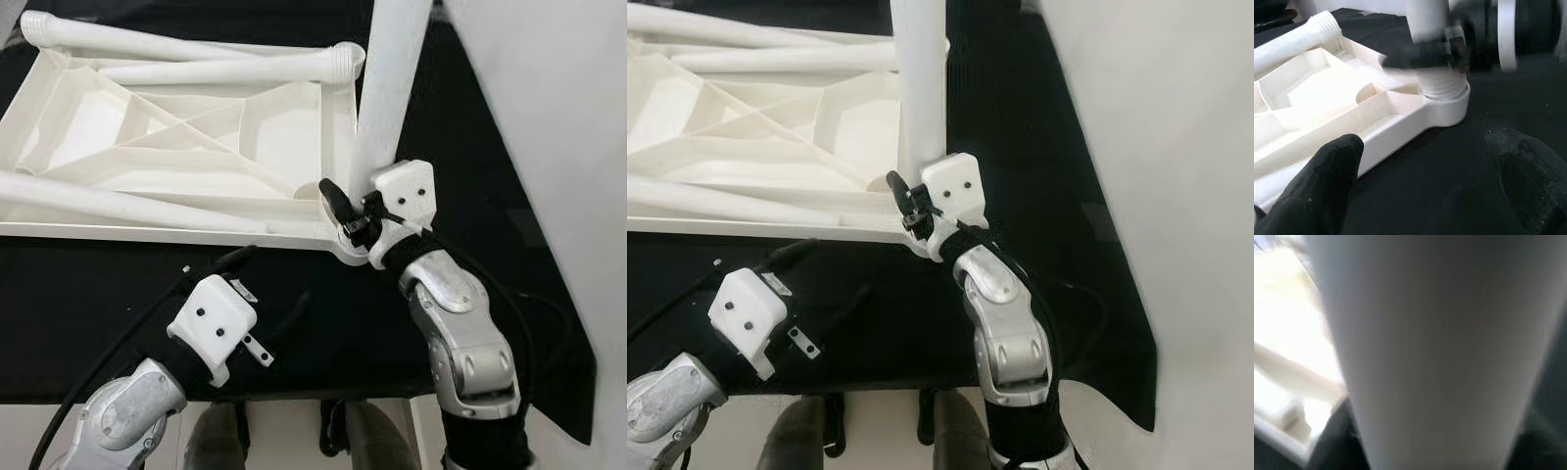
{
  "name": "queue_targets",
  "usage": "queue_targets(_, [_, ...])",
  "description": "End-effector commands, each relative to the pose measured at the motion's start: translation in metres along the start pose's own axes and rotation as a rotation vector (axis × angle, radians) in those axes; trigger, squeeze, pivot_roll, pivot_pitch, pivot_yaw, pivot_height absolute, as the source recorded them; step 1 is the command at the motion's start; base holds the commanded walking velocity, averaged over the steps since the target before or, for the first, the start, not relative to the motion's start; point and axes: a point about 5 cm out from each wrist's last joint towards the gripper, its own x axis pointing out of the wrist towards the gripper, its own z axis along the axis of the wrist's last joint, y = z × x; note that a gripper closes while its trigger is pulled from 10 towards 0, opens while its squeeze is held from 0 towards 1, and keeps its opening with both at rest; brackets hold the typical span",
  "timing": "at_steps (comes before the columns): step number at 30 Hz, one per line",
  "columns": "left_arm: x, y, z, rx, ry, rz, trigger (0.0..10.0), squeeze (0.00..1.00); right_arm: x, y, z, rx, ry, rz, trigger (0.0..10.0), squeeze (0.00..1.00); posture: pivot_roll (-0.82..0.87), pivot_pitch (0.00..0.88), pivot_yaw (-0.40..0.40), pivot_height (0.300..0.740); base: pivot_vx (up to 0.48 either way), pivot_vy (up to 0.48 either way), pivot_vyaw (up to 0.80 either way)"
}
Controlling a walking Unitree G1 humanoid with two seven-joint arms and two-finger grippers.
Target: Building children table
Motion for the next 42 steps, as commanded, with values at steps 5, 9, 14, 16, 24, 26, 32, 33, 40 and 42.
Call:
queue_targets(5, [-0.001, -0.002, -0.002, -0.011, 0.005, 0.012, 10.0, 0.00, 0.007, -0.004, -0.001, 0.149, -0.006, 0.006, 10.0, 0.52, 0.11, 0.330, -0.079, 0.740, 0.000, 0.000, 0.00])
queue_targets(9, [-0.001, -0.001, -0.002, -0.010, 0.005, 0.017, 10.0, 0.00, 0.013, -0.014, 0.013, 0.157, -0.077, 0.020, 10.0, 0.41, 0.11, 0.330, -0.081, 0.740, 0.000, 0.000, 0.00])
queue_targets(14, [-0.002, -0.001, -0.002, -0.009, 0.006, 0.024, 10.0, 0.00, 0.016, -0.019, 0.017, 0.152, -0.093, 0.024, 0.0, 0.44, 0.12, 0.331, -0.089, 0.740, 0.000, 0.000, 0.00])
queue_targets(16, [-0.002, -0.001, -0.002, -0.008, 0.006, 0.026, 10.0, 0.00, 0.016, -0.019, 0.017, 0.158, -0.094, 0.029, 0.0, 0.43, 0.12, 0.331, -0.089, 0.740, 0.000, 0.000, 0.00])
queue_targets(24, [-0.002, -0.001, -0.002, -0.003, 0.006, 0.027, 10.0, 0.00, 0.017, -0.015, 0.018, 0.185, -0.102, 0.051, 0.0, 0.42, 0.12, 0.330, -0.087, 0.740, 0.000, 0.000, 0.00])
queue_targets(26, [-0.002, 0.000, -0.002, 0.001, 0.004, 0.027, 10.0, 0.00, 0.018, -0.014, 0.021, 0.203, -0.127, 0.072, 0.0, 0.41, 0.12, 0.326, -0.085, 0.740, 0.000, 0.000, 0.00])
queue_targets(32, [0.002, 0.004, 0.002, 0.002, -0.017, 0.034, 10.0, 0.00, 0.019, -0.015, 0.029, 0.278, -0.202, 0.098, 0.0, 0.21, 0.12, 0.314, -0.079, 0.740, 0.000, 0.000, 0.00])
queue_targets(33, [0.004, 0.006, 0.003, -0.001, -0.027, 0.040, 10.0, 0.00, 0.019, -0.016, 0.032, 0.303, -0.226, 0.106, 0.0, 0.21, 0.12, 0.313, -0.077, 0.740, 0.000, 0.000, 0.00])
queue_targets(40, [0.018, 0.032, 0.033, -0.156, -0.201, 0.132, 10.0, 0.00, 0.011, -0.021, 0.056, 0.458, -0.403, 0.233, 0.0, 0.00, 0.11, 0.289, -0.056, 0.740, 0.000, 0.000, 0.00])
queue_targets(42, [0.021, 0.038, 0.039, -0.196, -0.241, 0.153, 10.0, 0.00, 0.010, -0.023, 0.058, 0.469, -0.423, 0.249, 0.0, 0.00, 0.11, 0.286, -0.056, 0.740, 0.000, 0.000, 0.00])
